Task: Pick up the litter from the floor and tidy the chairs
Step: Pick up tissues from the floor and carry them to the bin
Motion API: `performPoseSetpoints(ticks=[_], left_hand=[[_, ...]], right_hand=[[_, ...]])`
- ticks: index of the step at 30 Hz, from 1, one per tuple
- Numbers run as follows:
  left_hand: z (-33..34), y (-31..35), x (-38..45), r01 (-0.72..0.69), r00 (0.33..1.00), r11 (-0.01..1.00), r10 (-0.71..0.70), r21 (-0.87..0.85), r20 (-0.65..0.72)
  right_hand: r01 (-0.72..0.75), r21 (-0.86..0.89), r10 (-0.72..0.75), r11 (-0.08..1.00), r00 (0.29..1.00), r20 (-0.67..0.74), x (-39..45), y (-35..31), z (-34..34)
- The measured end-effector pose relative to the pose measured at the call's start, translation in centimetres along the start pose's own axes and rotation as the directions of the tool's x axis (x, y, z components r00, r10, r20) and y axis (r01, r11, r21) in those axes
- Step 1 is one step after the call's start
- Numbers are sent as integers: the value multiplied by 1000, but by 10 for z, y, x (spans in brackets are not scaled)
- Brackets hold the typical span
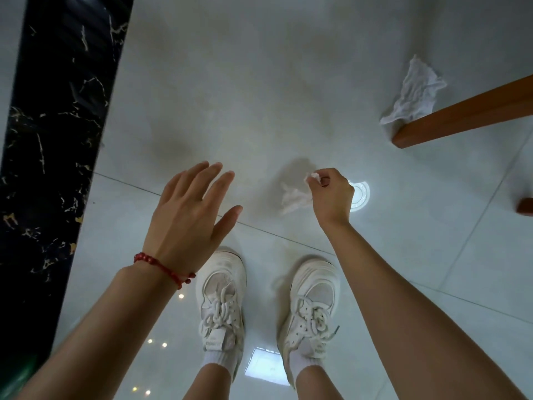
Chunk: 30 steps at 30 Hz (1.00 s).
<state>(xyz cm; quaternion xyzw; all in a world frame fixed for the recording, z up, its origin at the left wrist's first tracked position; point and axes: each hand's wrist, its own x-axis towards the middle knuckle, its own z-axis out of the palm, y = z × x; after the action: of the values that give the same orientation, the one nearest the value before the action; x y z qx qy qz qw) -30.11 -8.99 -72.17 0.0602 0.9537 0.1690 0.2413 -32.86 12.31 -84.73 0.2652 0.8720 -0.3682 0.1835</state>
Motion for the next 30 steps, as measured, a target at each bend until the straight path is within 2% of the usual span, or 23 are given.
performPoseSetpoints(ticks=[5,16,21,30], left_hand=[[-48,10,-8,-14,1000,1000,14,-8,-25],[-189,23,-5,-106,991,993,110,57,-77],[-225,37,30,-149,981,986,157,70,-118],[-257,62,134,-325,943,941,331,92,-49]], right_hand=[[0,180,8,984,999,-43,-35,-50,-42],[180,253,-141,950,976,-165,-91,-190,-142],[208,281,-131,937,954,-269,-75,-225,-175],[161,253,-41,954,907,-420,-24,-249,-205]])
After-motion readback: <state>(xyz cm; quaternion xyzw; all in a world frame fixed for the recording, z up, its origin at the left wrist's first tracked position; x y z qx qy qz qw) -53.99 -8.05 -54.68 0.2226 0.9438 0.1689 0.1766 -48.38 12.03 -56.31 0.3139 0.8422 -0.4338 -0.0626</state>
